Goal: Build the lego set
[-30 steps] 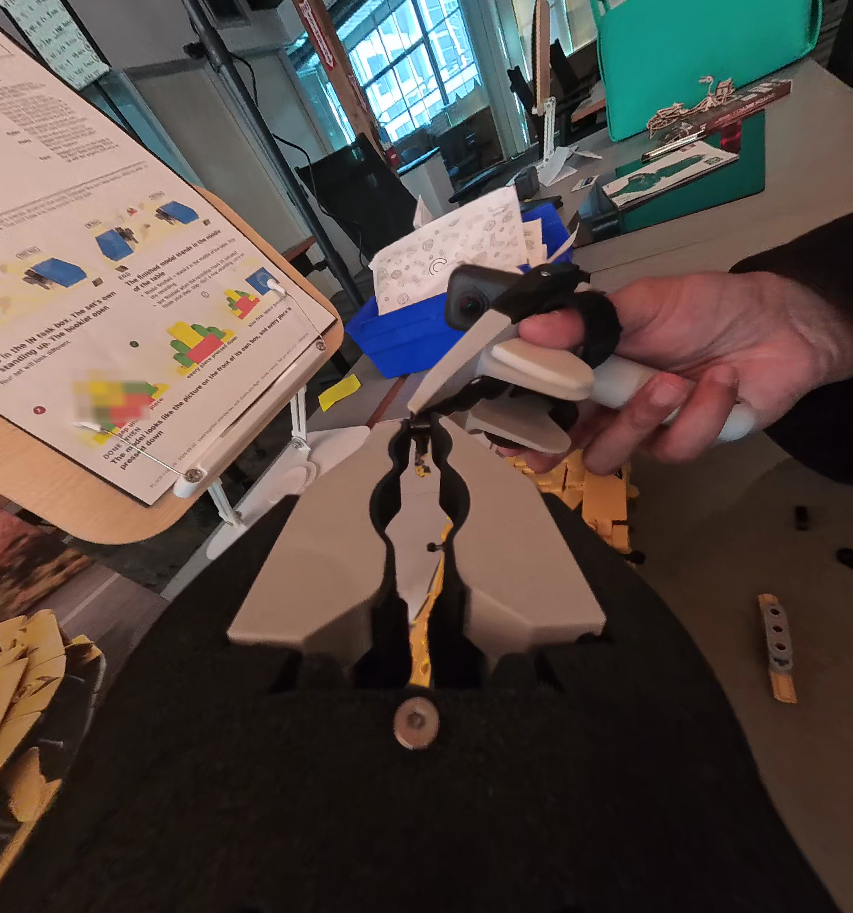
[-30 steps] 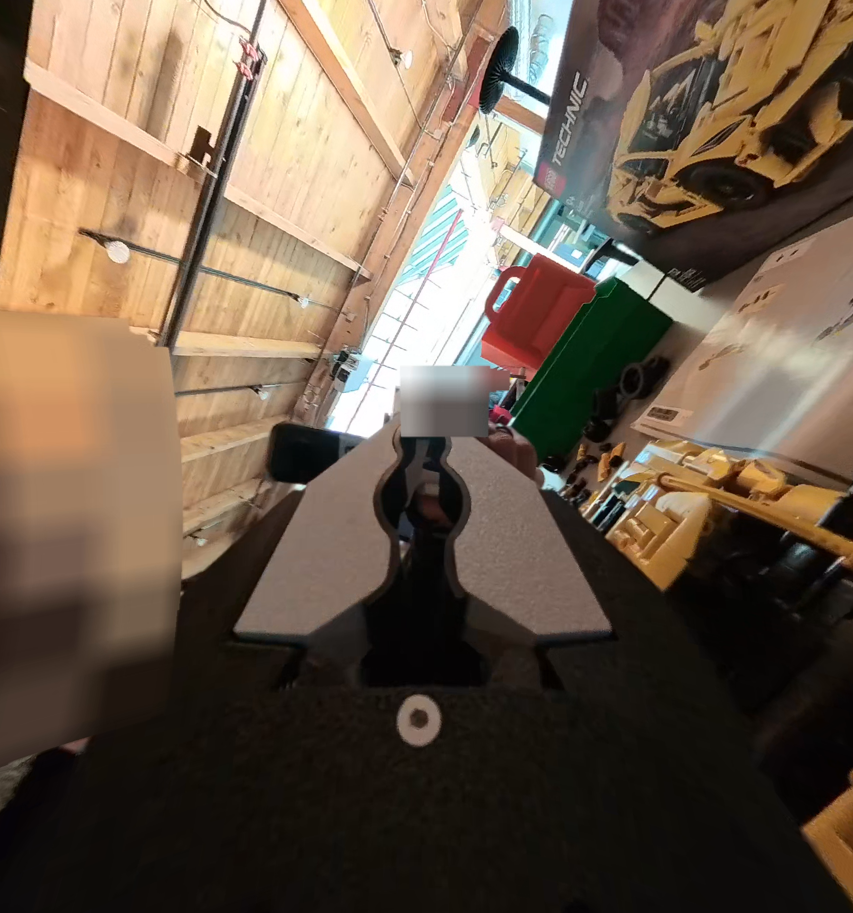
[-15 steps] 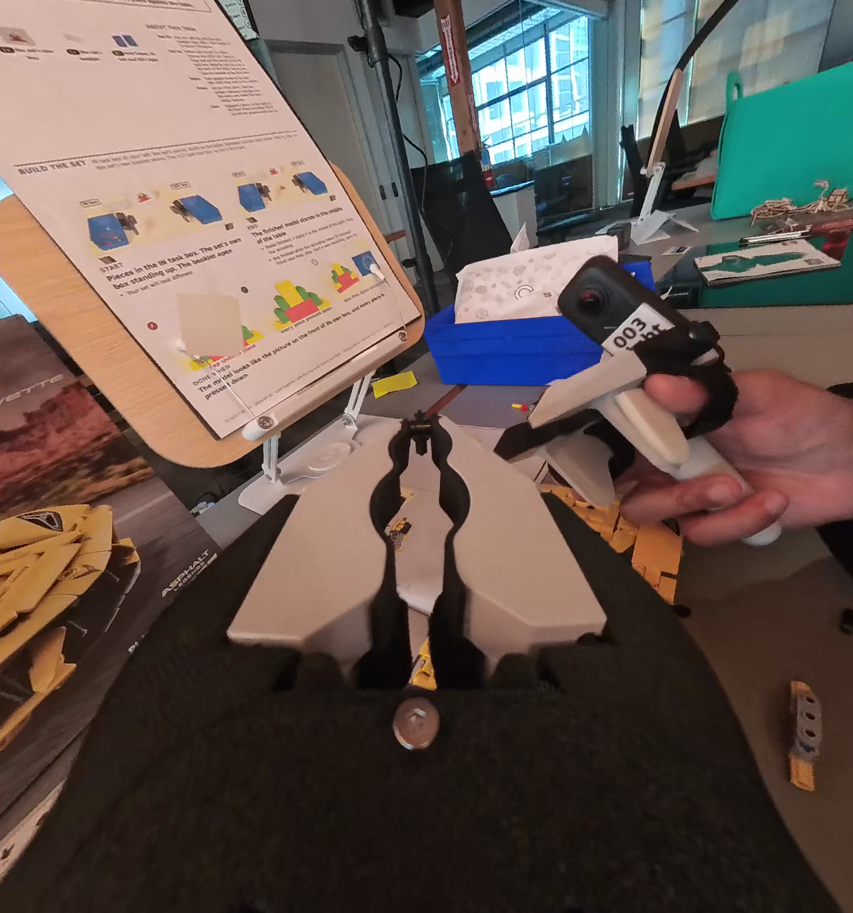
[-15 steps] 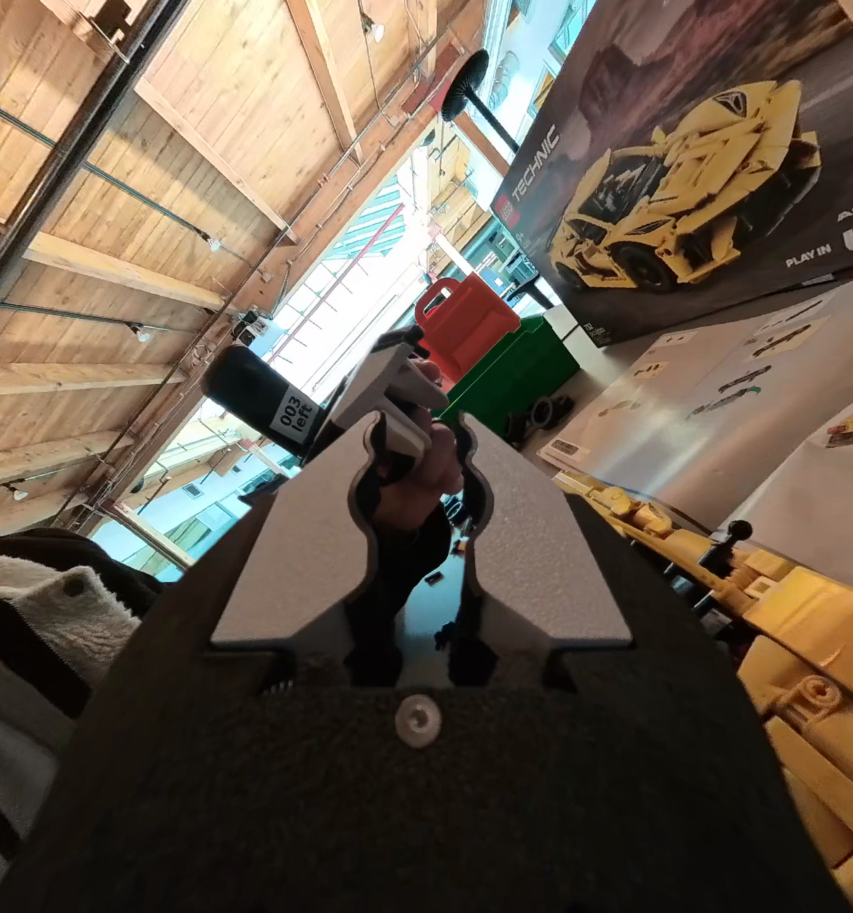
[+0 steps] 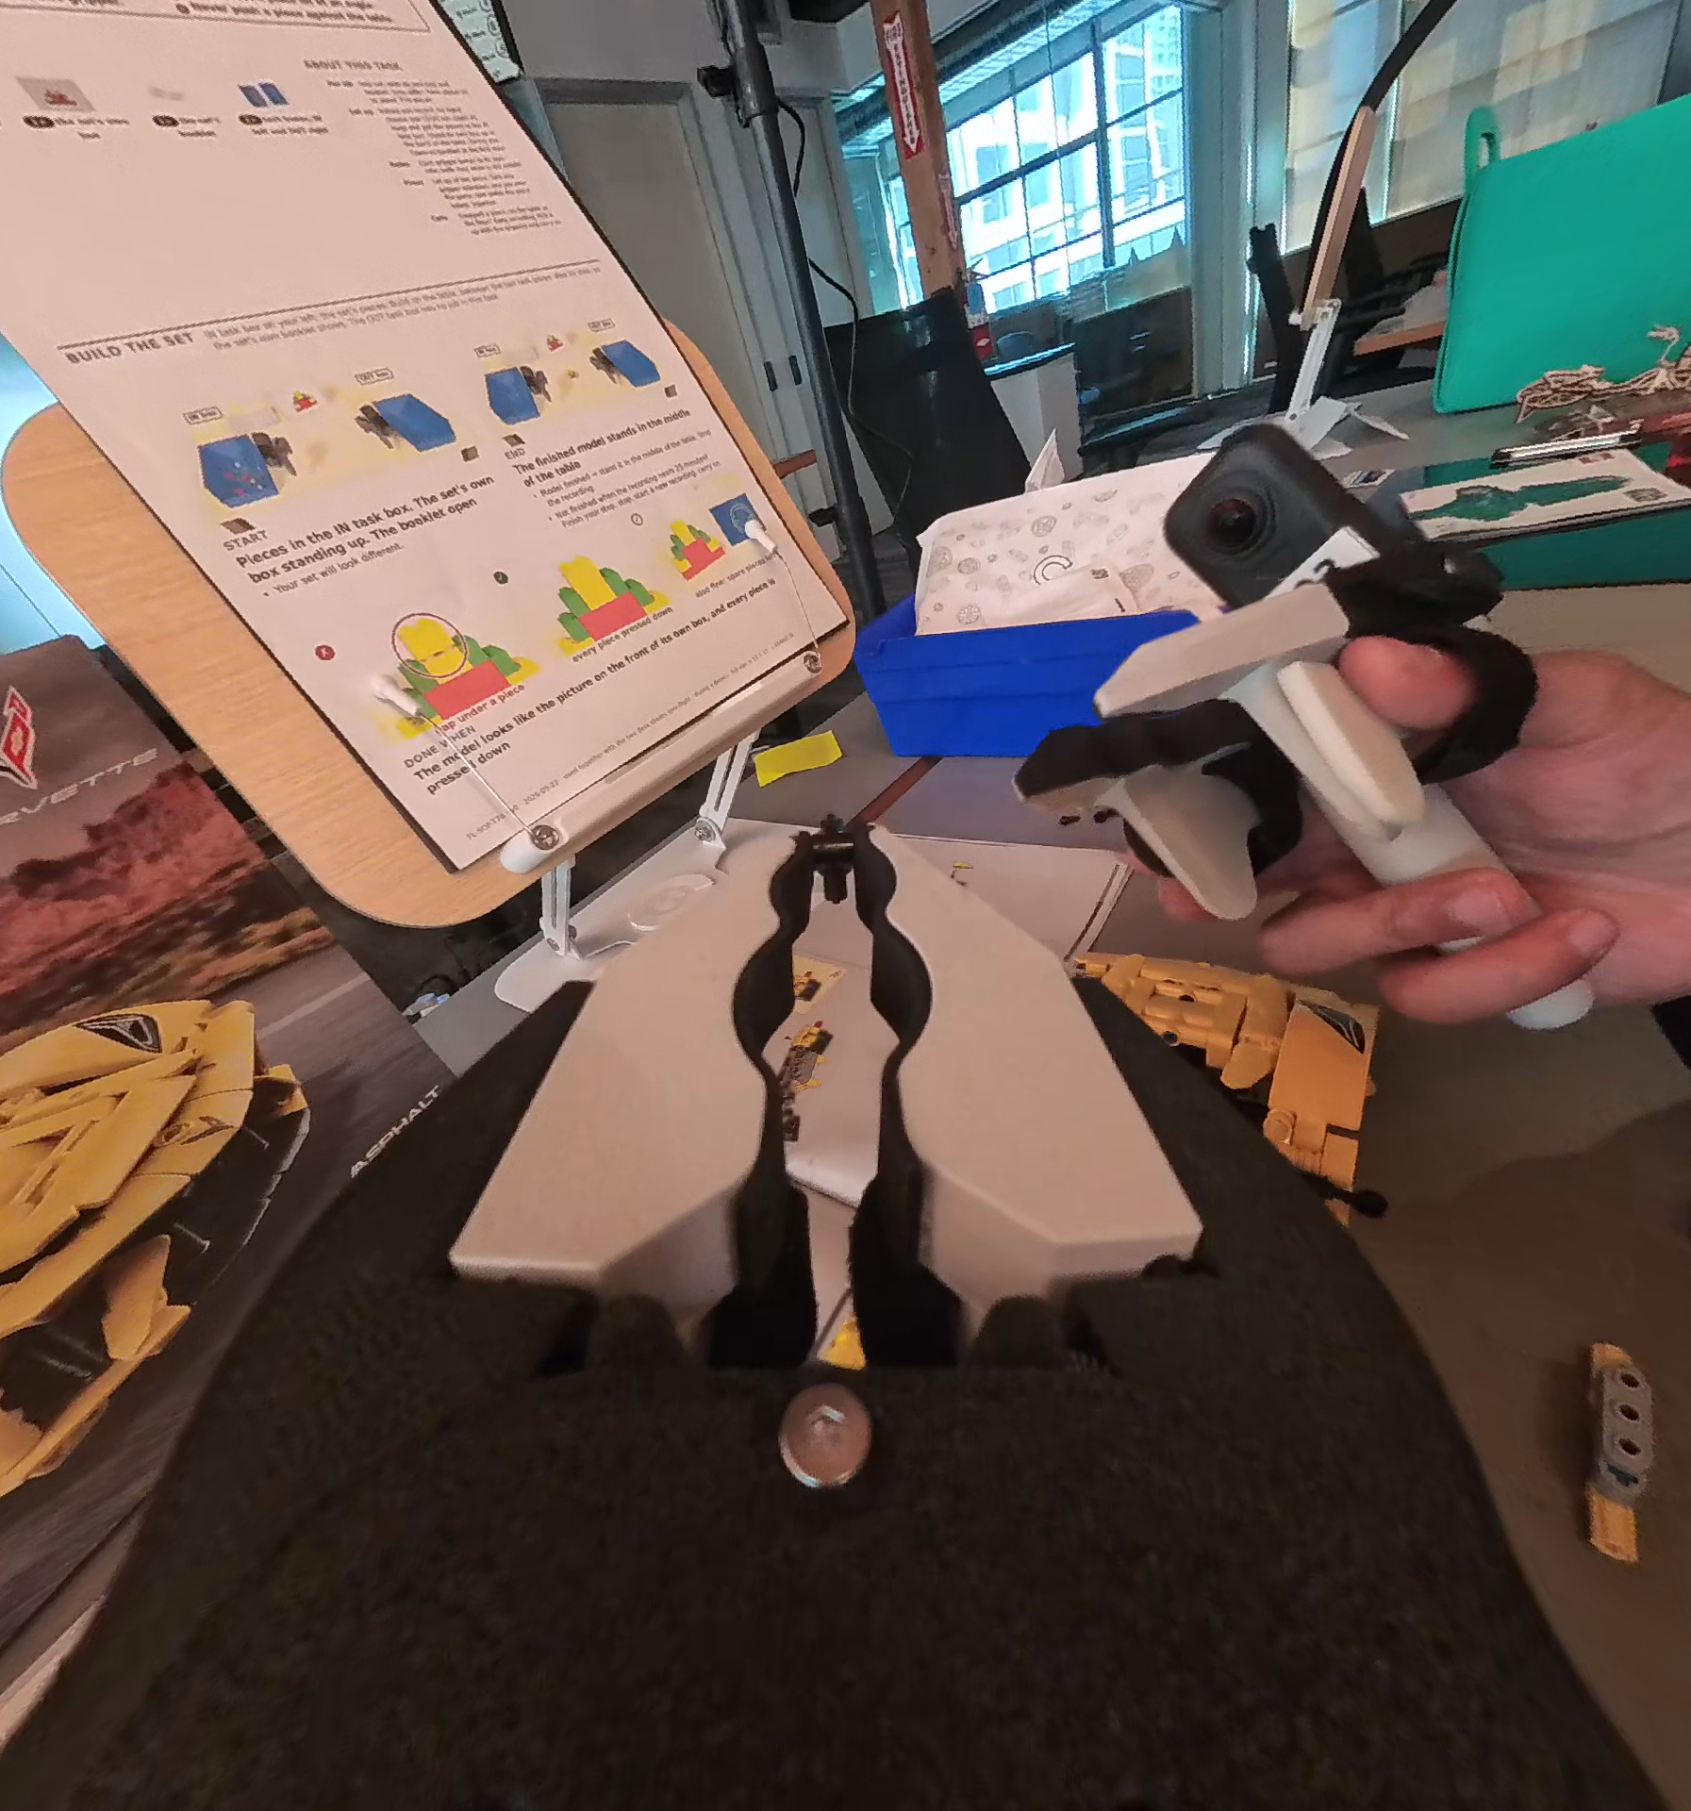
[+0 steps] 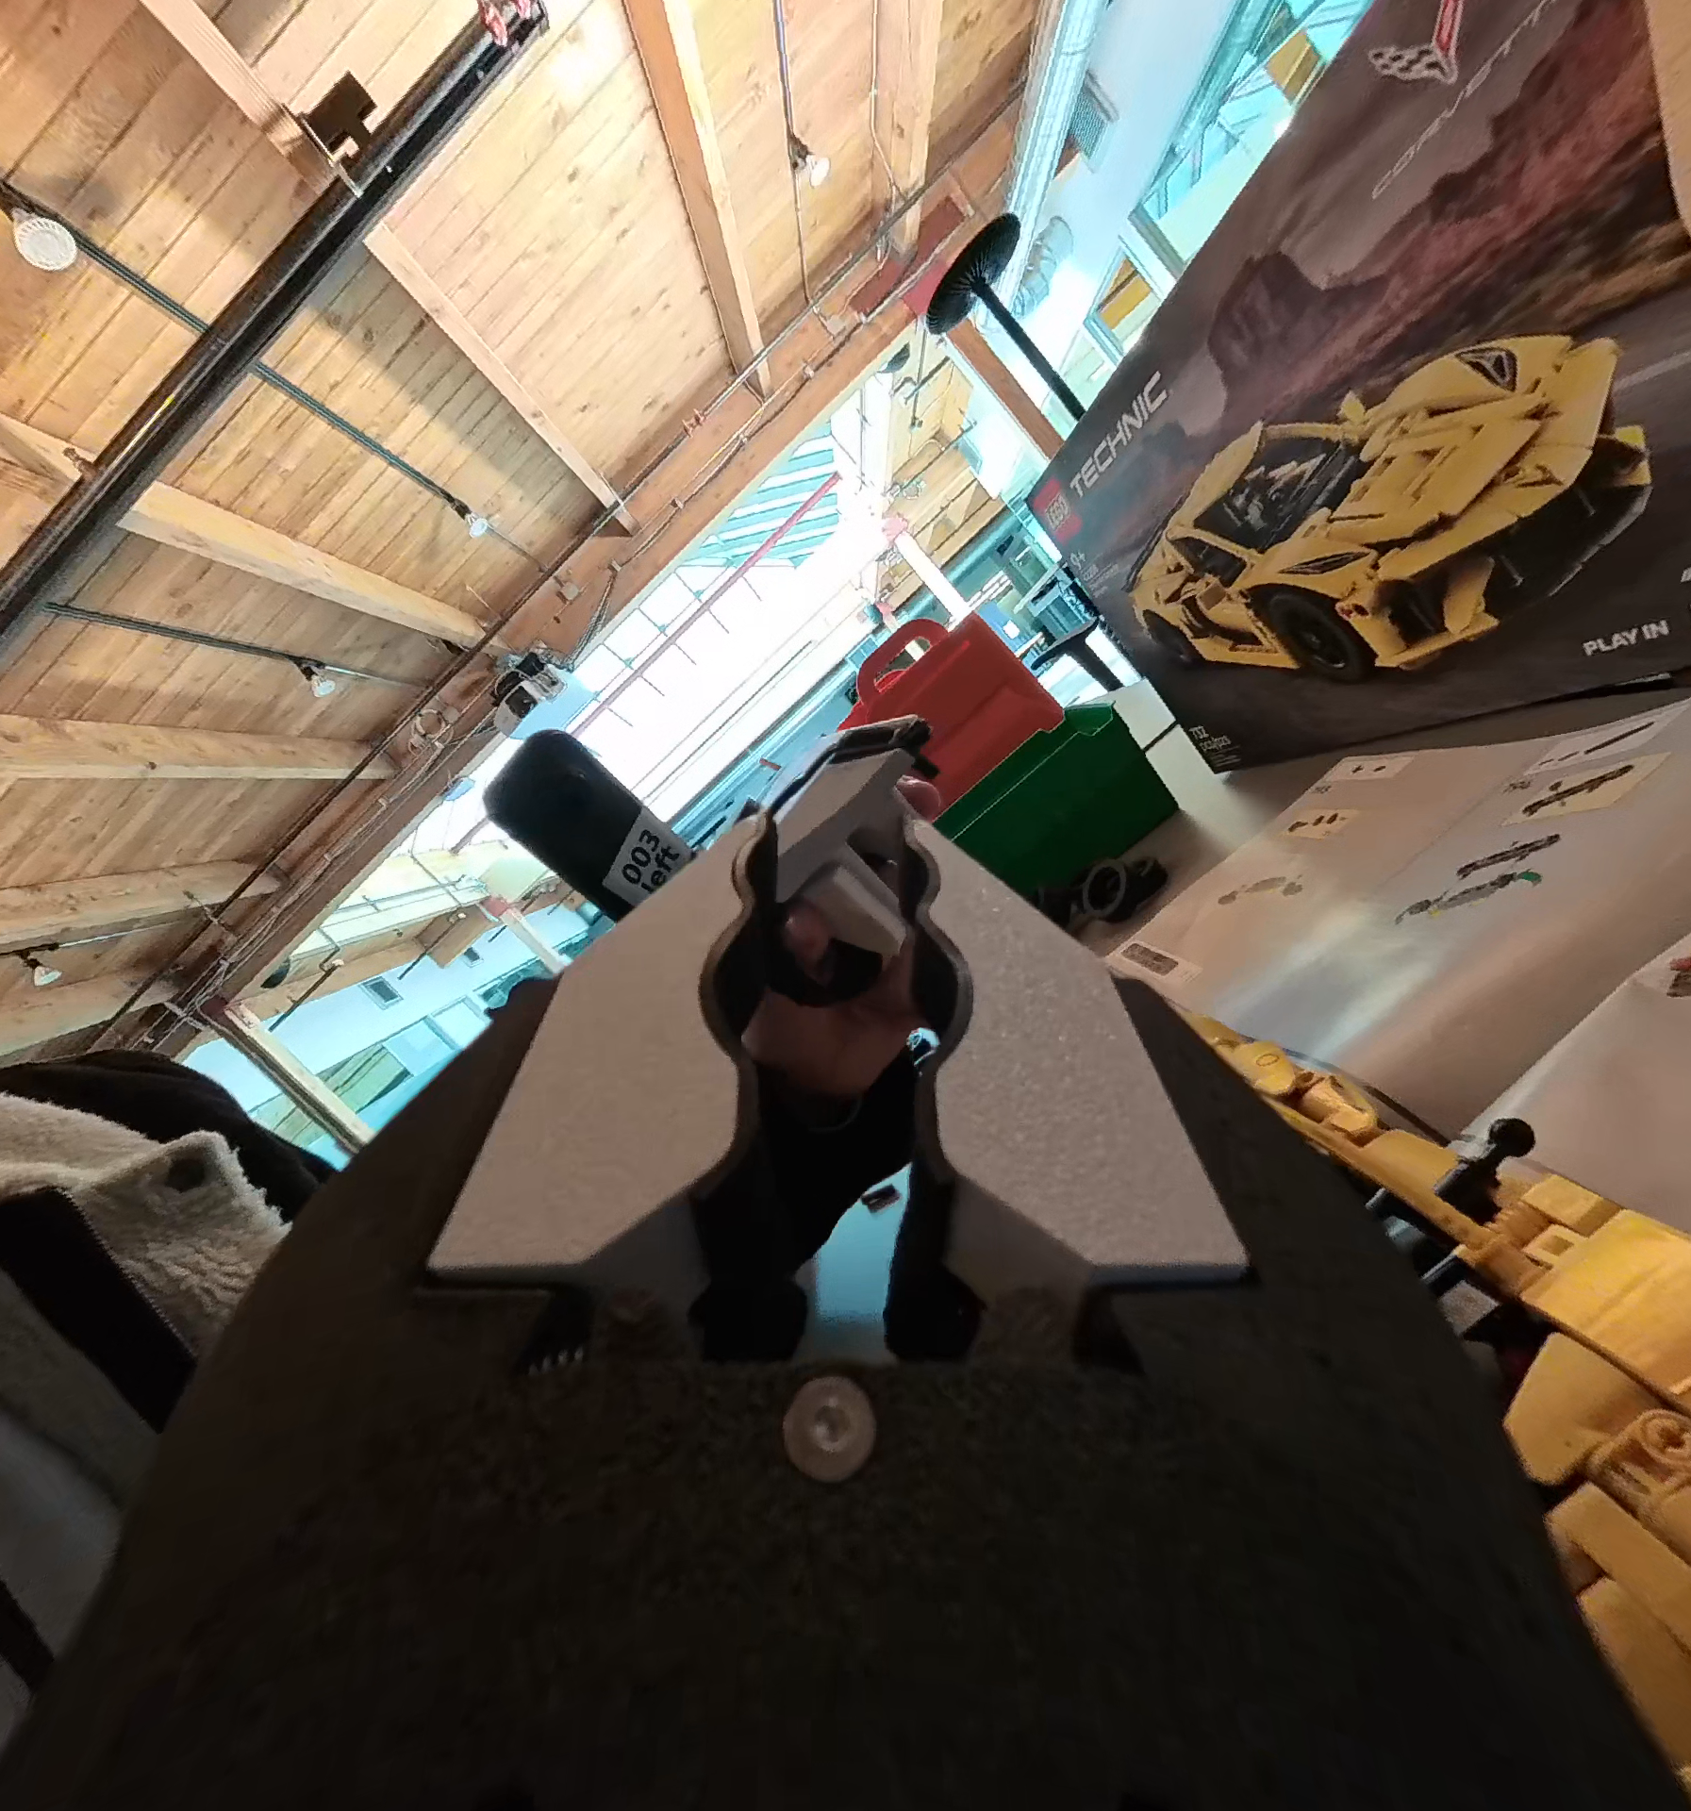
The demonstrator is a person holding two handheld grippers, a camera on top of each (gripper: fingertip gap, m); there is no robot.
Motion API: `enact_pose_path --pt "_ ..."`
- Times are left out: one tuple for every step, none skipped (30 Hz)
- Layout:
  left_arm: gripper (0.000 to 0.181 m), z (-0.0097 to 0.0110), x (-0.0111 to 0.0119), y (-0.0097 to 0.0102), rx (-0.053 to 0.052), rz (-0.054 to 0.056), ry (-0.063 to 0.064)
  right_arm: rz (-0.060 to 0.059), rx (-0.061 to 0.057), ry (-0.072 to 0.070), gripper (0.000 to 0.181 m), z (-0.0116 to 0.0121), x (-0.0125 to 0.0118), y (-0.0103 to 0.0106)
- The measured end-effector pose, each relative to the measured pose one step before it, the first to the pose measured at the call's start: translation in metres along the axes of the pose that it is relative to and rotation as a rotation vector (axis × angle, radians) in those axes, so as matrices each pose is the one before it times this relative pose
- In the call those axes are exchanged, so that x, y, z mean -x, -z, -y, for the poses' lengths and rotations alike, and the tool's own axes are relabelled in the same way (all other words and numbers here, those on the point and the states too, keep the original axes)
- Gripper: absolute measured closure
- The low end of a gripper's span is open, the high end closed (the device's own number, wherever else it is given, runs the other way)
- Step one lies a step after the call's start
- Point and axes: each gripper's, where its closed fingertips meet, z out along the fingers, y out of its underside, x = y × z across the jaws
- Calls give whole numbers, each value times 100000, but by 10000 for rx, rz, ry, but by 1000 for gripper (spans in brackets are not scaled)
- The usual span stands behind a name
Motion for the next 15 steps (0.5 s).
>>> enact_pose_path --pt "174 5 -65 -27 -5 -22 7 73 107 -36 159 -235 102 -158" --pt "174 29 -91 -32 0 -26 -16 85 115 -6 159 -230 182 -161" --pt "174 14 -120 -35 7 -34 -11 75 96 40 159 -180 213 -153" --pt "174 12 -86 -36 2 -24 4 54 58 75 159 -112 199 -100" --pt "174 -4 -52 -24 -3 -6 3 52 21 69 159 -31 170 -67" --pt "174 -38 -34 -30 5 1 -5 74 -8 25 159 6 166 -41" --pt "174 -52 -14 -16 19 0 -3 112 -41 -34 159 49 170 -37" --pt "174 -41 14 -16 13 7 6 179 -85 -92 160 94 260 -40" --pt "174 -23 23 3 -2 10 9 244 -87 -123 160 88 356 -60" --pt "174 -27 30 2 5 2 14 216 -47 -122 161 15 331 -90" --pt "174 -45 20 6 10 1 23 108 3 -77 161 -61 181 -111" --pt "174 -58 2 -9 1 -20 38 9 51 -5 161 -139 59 -134" --pt "174 -58 -52 -26 7 -55 55 -17 97 49 160 -202 46 -154" --pt "174 -64 -68 -32 21 -61 52 -10 118 90 161 -208 83 -144" --pt "174 -49 -52 -28 17 -38 34 -62 122 119 160 -209 -21 -105"
